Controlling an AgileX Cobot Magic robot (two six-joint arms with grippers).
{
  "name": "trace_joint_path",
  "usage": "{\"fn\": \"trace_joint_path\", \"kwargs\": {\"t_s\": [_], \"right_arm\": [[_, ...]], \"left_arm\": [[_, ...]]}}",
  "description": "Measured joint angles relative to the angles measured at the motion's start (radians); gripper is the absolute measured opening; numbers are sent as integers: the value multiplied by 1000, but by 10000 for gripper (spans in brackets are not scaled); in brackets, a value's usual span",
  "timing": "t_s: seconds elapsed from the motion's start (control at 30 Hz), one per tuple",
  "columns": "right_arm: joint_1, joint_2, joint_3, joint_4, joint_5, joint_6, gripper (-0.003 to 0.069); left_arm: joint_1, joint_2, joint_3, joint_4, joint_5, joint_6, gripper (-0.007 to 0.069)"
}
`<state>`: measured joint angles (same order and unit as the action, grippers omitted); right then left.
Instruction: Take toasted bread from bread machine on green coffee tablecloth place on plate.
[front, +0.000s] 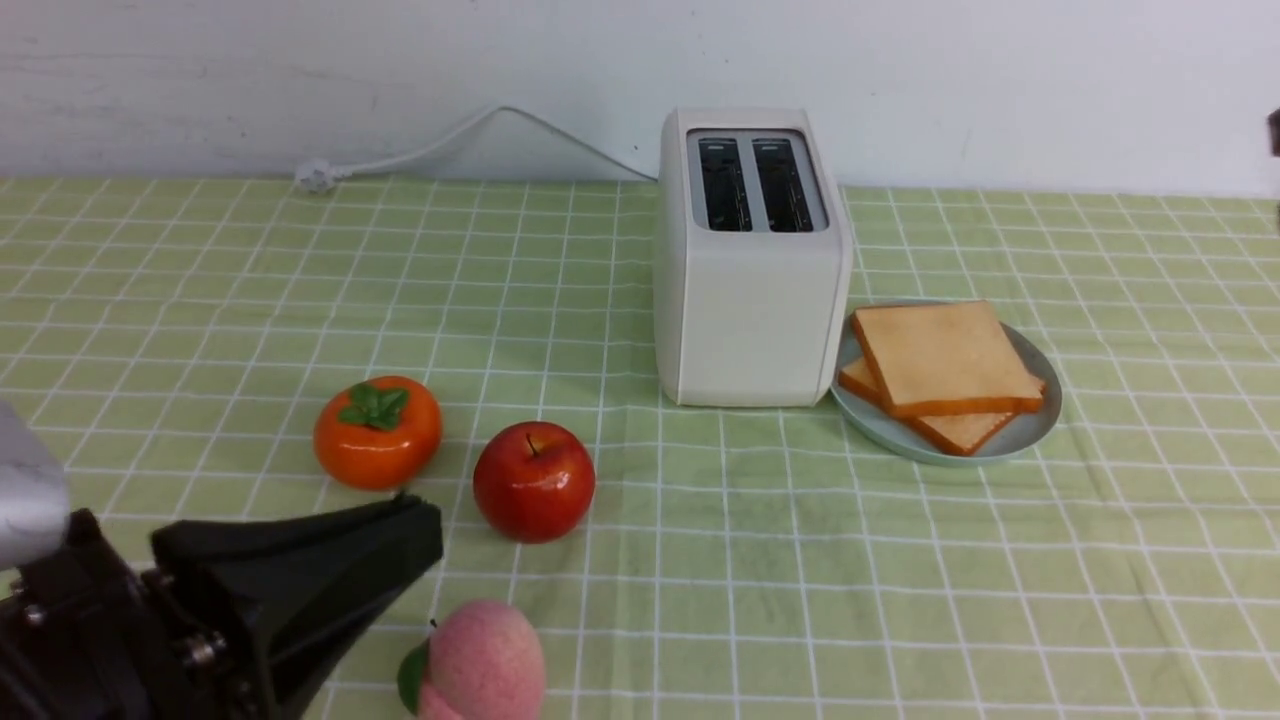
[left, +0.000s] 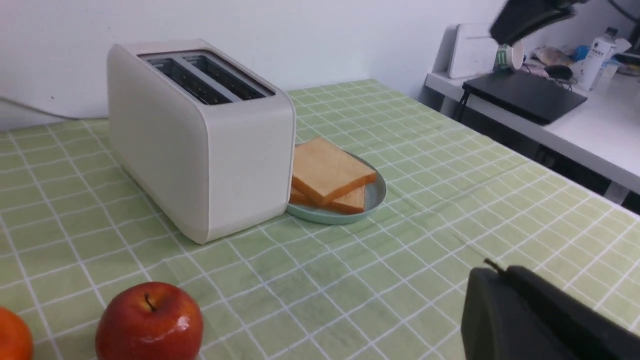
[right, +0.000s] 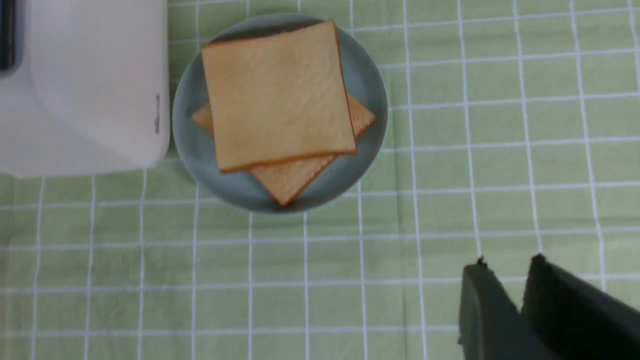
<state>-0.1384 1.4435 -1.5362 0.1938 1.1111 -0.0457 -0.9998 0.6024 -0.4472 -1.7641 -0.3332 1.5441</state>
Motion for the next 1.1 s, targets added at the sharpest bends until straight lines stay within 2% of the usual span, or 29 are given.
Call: {"fn": "trace_joint_path", "kwargs": {"t_s": [0.07,0.13,0.33,0.57,0.73,0.9,0.93,1.1], "right_arm": [[0,-157,101,-3,16,-11,15],[0,-299,213,-3,25,-16,-15],[1,-813,527,-4,50,2,-8],[1,-1372,798,-25,0,116,-3],[30,-1464,889,-46,-12,138,-3],[113,-1465,956,-17,-118,145,0],[136,-1465,983,-16,-181,142,2],[162,-1465,1058,-7,-258,138,11]], "left_arm": [[0,-67,5,0,-8,-10,-8],[0,-146,23,0,-13,-13,-8],[0,-345,134,1,-5,-19,-6],[0,-390,178,1,-9,-21,-2],[0,-390,178,1,-9,-21,-2],[0,-391,179,1,-11,-21,-1],[0,-391,179,1,-11,-21,0],[0,-391,179,1,-11,-21,5]]}}
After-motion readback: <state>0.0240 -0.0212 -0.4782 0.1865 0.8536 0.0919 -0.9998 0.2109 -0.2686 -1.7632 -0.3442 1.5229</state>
